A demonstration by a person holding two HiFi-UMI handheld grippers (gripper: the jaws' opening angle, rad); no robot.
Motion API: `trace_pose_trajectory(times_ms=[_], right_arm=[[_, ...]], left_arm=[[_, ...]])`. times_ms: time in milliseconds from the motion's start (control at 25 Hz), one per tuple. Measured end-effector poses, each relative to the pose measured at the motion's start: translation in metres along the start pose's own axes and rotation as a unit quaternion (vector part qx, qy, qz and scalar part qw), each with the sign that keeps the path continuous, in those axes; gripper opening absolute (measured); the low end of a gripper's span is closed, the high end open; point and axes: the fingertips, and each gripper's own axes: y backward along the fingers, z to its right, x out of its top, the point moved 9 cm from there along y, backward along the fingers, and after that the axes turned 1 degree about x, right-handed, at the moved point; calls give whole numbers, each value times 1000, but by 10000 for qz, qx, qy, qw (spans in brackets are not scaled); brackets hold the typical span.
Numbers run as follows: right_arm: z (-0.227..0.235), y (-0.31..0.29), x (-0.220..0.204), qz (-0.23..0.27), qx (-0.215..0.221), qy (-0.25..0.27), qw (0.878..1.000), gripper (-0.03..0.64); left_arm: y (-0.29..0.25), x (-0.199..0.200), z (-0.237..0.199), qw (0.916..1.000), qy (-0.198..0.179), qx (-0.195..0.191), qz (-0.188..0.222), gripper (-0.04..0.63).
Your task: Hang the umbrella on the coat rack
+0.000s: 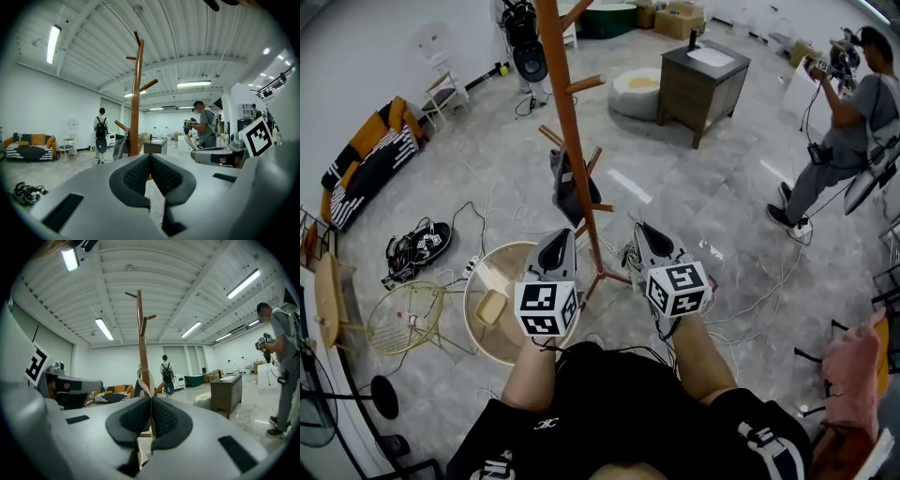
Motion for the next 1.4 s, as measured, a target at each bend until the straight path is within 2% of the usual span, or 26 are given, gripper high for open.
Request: trace_pose_trajectory(times_ms=[320,720,960,1400], right_arm=[[25,-65,-47,-477,164,3,9987,21],[42,-135,-88,-1187,290,-156,9924,20],[51,-160,-115,-1505,244,-314,9878,20],[48,-190,-140,-1849,202,-387,9818,21]], left_arm=[[-33,-13,-41,9999,55,138,-84,18],[-73,-9,-90,9996,87,189,-169,18],[-94,-17,-109,9996,37,151,-251,17],[-120,-23,-132,9994,13,-26,-344,18]])
